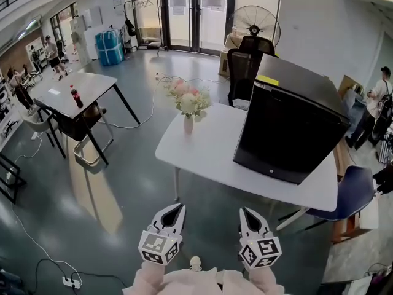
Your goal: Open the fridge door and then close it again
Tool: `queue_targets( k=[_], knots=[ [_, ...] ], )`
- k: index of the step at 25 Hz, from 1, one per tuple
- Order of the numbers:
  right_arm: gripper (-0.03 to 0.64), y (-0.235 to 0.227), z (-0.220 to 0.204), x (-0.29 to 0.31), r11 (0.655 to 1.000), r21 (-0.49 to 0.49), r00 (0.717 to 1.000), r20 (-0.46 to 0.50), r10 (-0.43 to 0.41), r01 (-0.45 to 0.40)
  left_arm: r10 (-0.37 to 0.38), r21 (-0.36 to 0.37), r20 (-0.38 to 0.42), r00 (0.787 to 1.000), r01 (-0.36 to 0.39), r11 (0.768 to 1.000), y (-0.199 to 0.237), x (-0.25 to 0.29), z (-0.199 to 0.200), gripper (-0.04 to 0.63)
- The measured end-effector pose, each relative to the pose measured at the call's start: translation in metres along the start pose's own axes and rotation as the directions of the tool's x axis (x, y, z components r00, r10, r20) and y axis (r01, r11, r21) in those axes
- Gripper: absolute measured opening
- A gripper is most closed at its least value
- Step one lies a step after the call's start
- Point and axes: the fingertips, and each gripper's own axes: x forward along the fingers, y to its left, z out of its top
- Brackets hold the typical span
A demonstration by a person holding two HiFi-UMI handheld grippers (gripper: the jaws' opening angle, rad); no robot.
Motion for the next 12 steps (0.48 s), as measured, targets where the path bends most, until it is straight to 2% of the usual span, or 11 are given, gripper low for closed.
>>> queue_targets(
  k=[5, 12],
  knots=[
    [0.011, 0.000, -0.001, 0.023, 0.999, 0.006, 0.999, 0.005, -0.037, 0.036, -0.052, 0.001, -0.025, 0.998, 0.052, 0.999, 0.016, 0.019, -0.003, 0.011],
    [0.011, -0.003, 0.005, 0.034, 0.997, -0.045, 0.998, -0.012, -0.067, 0.066, -0.153, 0.024, -0.072, 0.986, 0.155, 0.988, 0.013, 0.039, -0.007, 0.011]
  ],
)
